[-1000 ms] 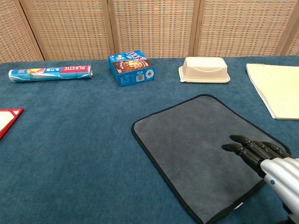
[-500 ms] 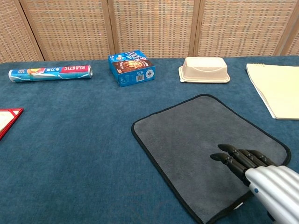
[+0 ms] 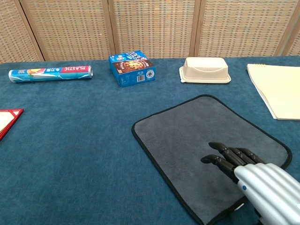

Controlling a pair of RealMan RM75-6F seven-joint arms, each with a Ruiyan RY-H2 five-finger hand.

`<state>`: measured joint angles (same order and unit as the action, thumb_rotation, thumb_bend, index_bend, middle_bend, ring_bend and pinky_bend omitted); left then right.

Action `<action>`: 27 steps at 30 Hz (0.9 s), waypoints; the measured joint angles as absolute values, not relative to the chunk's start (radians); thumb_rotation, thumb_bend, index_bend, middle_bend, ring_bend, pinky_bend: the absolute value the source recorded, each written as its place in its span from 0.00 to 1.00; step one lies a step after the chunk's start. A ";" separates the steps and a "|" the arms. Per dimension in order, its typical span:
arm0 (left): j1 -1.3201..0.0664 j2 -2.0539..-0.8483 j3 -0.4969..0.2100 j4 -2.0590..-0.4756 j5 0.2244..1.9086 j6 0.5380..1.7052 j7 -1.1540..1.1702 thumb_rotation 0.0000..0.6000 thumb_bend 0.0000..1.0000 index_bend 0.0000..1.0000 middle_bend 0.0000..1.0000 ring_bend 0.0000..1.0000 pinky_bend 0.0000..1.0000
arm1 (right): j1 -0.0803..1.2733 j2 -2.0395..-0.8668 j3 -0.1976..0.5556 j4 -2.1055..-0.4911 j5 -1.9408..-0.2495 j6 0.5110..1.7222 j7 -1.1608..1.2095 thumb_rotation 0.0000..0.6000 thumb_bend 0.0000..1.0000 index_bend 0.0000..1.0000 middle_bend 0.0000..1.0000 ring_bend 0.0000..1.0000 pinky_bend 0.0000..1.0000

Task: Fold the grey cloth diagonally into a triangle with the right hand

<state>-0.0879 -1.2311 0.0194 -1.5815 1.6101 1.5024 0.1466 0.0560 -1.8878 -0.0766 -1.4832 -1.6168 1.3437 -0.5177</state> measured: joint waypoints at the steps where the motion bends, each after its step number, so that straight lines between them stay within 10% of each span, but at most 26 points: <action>1: -0.088 -1.231 0.019 -1.581 1.609 1.502 0.147 1.00 0.13 0.00 0.00 0.00 0.00 | 0.057 -1.890 -0.076 -1.484 -1.617 1.344 -0.520 1.00 0.00 0.15 0.00 0.00 0.00; 27: -0.090 -1.232 0.018 -1.578 1.601 1.495 0.144 1.00 0.13 0.00 0.00 0.00 0.00 | 0.094 -1.922 -0.034 -1.484 -1.546 1.312 -0.532 1.00 0.00 0.15 0.00 0.00 0.00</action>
<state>-0.0902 -1.2317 0.0183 -1.5776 1.6013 1.4951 0.1442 0.0945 -1.9219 -0.0336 -1.4839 -1.5462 1.3117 -0.5321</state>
